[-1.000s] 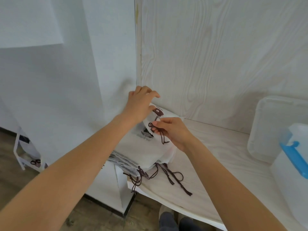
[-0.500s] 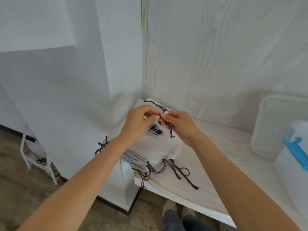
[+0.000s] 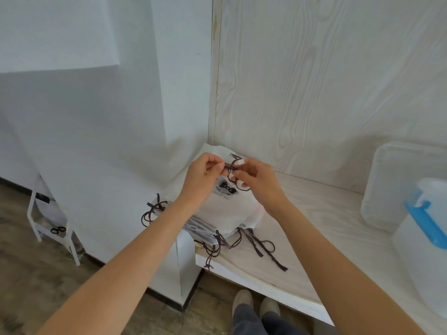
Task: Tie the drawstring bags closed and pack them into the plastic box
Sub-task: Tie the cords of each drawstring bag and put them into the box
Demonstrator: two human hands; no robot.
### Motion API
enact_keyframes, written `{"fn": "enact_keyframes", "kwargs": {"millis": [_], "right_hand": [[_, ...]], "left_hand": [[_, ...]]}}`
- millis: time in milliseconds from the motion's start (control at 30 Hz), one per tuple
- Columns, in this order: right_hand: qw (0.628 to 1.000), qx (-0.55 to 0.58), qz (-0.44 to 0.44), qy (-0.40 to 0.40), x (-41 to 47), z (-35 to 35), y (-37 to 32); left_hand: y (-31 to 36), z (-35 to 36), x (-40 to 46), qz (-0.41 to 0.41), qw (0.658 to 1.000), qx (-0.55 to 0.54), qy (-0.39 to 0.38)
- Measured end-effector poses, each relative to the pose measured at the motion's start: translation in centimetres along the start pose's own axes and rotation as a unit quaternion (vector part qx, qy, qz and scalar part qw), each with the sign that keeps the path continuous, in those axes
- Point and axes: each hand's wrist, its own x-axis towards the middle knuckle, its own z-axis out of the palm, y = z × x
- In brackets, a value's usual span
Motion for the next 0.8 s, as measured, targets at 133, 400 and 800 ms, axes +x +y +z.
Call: {"fn": "enact_keyframes", "kwargs": {"millis": [133,400,800], "right_hand": [[0.999,-0.020,-0.020,0.022,-0.09,0.15,0.30],[0.999,-0.012,-0.002,0.039,-0.16,0.50,0.12],[0.997,0.029,0.000,0.065,-0.34,0.40,-0.39]], "left_hand": [[-0.25,-0.15,-0.25,0.048,0.997,0.053,-0.008],[-0.41,0.09,-0.87,0.116,0.990,0.085,-0.003],[0.39,0.28,-0.88,0.115,0.983,0.144,0.006]]}}
